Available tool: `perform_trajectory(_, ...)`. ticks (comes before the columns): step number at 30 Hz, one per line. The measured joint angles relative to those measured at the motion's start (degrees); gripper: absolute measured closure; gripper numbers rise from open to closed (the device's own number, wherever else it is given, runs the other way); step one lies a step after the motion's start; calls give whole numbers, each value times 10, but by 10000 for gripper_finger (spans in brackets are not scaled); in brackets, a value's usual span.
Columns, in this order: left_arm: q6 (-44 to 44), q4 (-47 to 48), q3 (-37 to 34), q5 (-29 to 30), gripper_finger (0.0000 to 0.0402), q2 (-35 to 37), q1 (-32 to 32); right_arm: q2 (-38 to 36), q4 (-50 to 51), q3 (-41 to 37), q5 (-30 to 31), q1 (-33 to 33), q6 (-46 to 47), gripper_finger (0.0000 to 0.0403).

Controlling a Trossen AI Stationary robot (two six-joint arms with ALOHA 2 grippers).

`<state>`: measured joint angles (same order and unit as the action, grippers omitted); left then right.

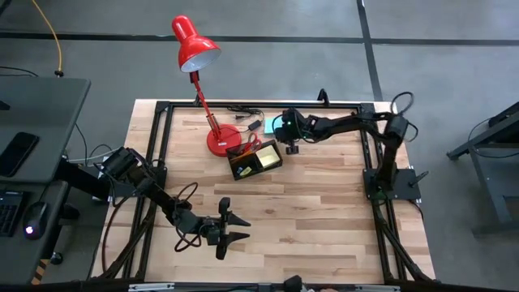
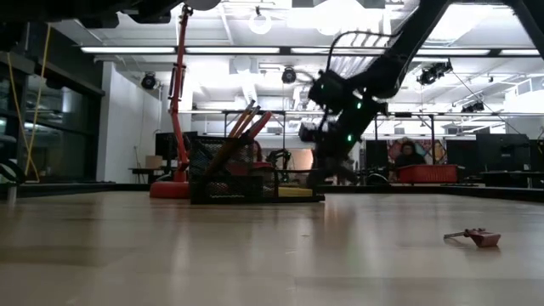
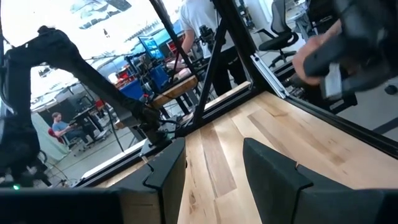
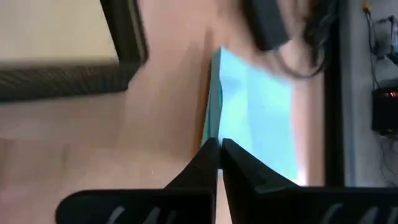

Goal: Pick and place office supplies into organizer
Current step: Put the blue sticky notes into the desk organizer

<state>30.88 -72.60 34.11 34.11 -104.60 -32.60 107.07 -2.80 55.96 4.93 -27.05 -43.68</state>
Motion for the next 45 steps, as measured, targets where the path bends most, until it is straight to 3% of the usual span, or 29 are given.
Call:
perform_trajectory(9,-3,7,0,0,250,0,0,-95,39,1,-11,34,30,402)
perform_trajectory(22,-12,8,0,0,250,0,0,-149,96,2,46,105,48,402)
perform_trajectory(25,-13,8,0,0,250,0,0,-150,134,2,82,111,51,402)
perform_trajectory(30,-13,10,0,0,250,0,0,-150,214,-2,11,90,111,393)
perform_trajectory(35,-13,13,0,0,250,0,0,-150,213,-27,6,83,111,345)
perform_trajectory(45,-10,13,0,0,250,0,0,-148,98,-106,6,64,88,173)
